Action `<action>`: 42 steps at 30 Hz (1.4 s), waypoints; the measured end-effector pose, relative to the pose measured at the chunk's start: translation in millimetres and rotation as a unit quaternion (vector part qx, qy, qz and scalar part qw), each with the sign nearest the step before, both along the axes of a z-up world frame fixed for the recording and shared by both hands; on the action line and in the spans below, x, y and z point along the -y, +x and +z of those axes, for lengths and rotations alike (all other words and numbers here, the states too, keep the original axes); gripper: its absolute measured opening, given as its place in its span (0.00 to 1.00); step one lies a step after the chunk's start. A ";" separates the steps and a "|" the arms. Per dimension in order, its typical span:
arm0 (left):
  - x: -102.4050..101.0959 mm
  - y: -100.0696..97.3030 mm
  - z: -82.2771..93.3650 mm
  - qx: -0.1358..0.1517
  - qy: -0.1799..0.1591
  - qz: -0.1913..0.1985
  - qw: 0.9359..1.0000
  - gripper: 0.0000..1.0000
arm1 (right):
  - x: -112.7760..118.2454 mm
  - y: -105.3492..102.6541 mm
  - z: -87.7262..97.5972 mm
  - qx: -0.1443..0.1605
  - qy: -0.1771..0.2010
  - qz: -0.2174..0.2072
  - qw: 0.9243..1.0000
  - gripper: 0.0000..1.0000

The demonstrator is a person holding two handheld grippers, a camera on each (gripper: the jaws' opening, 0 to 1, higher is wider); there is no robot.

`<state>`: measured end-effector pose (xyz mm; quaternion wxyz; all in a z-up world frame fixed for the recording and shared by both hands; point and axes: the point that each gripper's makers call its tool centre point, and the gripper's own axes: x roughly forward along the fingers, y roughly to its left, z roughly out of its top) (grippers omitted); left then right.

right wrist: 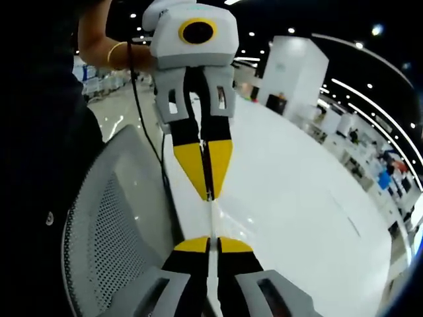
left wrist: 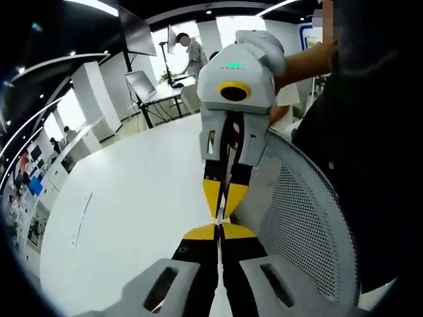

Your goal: Open the resealable bag by pulling the two sides of the seal apart until the entire bag opening is separated and visibly accessible.

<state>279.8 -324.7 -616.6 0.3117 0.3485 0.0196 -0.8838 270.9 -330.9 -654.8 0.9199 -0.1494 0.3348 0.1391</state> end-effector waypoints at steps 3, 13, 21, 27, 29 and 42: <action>-0.9 -0.3 -0.2 0.000 0.002 -0.001 1.000 0.00 | 0.7 -0.5 -1.3 -0.001 0.000 -0.001 1.000 0.00; -3.2 0.7 0.3 0.000 0.002 -0.002 1.000 0.00 | 3.0 -6.7 -7.2 -0.011 -0.001 -0.005 1.000 0.00; -2.3 0.7 0.4 0.000 -0.002 -0.006 1.000 0.00 | 4.1 -6.9 -9.4 -0.020 -0.017 0.000 1.000 0.00; -0.2 0.6 -1.2 -0.019 0.003 0.002 1.000 0.00 | 5.3 -8.5 -10.4 -0.027 -0.029 0.005 0.999 0.00; -1.6 -0.9 -5.3 -0.015 0.012 -0.004 1.000 0.00 | 4.5 -8.6 -9.7 -0.029 -0.033 0.009 0.999 0.00; 2.2 -12.1 -14.1 0.002 0.010 -0.021 1.000 0.03 | -5.1 -5.4 -8.7 -0.024 -0.027 0.021 0.999 0.00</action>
